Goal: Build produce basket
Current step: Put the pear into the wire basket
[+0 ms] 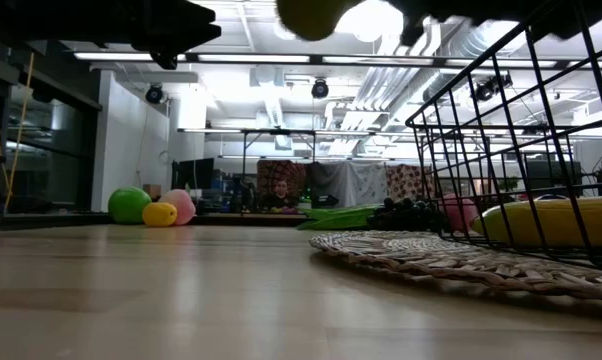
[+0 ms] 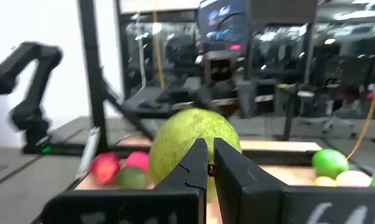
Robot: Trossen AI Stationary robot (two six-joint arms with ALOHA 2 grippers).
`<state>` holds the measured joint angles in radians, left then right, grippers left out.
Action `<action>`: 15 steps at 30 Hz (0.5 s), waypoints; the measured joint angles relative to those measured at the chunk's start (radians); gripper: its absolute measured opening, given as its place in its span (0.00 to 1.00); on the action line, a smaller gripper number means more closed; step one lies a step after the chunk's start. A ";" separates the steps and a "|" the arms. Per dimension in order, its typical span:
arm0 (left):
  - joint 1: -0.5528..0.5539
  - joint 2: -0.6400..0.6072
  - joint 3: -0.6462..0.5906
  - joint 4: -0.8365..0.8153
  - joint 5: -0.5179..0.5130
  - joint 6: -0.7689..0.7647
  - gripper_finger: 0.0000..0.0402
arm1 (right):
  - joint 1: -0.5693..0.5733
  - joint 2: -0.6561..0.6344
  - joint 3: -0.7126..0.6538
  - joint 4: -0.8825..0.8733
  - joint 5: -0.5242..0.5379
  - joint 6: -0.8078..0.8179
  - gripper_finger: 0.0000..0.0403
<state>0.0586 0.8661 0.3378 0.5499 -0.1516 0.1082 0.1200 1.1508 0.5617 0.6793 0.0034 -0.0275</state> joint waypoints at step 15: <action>0.000 0.000 0.000 0.000 -0.019 0.022 0.42 | 0.450 -0.236 0.198 -0.859 0.470 0.137 0.00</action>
<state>0.0586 0.8661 0.3374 0.5495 -0.1704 0.1302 0.5700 0.9148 0.7598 -0.1800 0.4738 0.1098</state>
